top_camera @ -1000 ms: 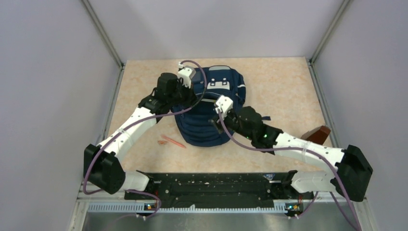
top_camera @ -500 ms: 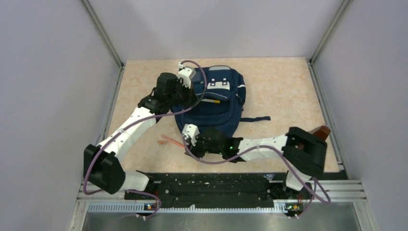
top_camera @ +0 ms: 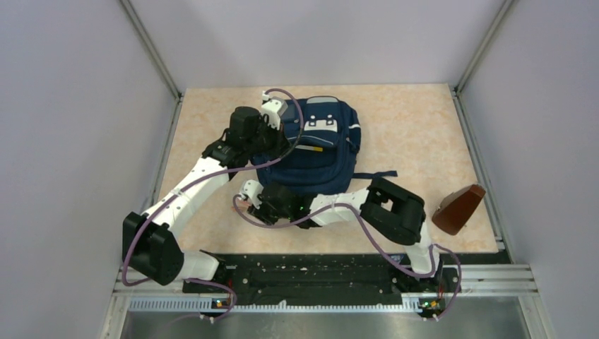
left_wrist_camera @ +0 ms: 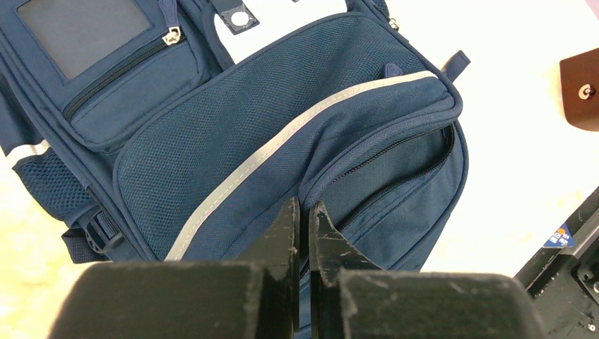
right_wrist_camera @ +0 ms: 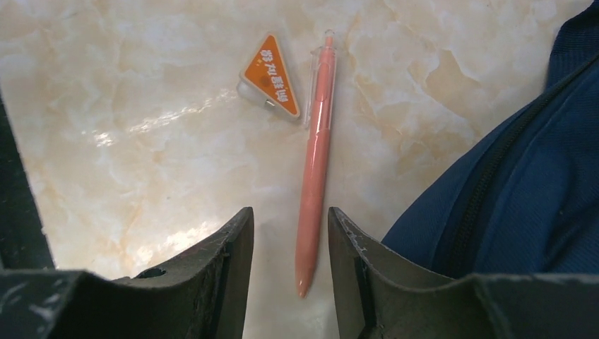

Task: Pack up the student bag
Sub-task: Pick up the stationery from the center of the board.

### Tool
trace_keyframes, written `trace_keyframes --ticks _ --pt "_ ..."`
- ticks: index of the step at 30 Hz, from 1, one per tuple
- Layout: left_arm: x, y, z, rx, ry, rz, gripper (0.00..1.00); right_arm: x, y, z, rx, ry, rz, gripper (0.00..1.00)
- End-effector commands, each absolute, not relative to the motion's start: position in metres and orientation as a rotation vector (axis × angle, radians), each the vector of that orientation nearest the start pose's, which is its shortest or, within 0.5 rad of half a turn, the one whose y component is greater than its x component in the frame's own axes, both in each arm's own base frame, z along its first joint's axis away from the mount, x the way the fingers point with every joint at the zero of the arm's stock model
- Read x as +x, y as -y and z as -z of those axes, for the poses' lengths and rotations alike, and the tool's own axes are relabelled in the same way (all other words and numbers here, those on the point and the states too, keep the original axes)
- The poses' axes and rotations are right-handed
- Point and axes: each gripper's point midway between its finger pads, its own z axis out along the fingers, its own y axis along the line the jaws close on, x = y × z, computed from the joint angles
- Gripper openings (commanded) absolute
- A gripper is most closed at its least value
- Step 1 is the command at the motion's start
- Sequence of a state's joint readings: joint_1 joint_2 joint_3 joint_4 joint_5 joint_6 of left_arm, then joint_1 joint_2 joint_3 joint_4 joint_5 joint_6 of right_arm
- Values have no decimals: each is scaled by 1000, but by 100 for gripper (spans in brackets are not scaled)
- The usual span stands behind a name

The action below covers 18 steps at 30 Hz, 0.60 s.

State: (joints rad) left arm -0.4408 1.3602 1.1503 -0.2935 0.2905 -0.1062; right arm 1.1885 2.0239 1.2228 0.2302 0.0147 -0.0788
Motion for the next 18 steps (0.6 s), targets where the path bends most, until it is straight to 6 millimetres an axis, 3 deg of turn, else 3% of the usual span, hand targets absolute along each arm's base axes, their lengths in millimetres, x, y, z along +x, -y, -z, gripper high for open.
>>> trace_keyframes --ticks 1,18 --pt "347 224 -277 485 -1915 667 0 216 -505 -46 -1310 -1786 -548 42" --pt "345 222 -280 481 -1906 664 0 225 -495 -15 -1364 -1959 -486 34"
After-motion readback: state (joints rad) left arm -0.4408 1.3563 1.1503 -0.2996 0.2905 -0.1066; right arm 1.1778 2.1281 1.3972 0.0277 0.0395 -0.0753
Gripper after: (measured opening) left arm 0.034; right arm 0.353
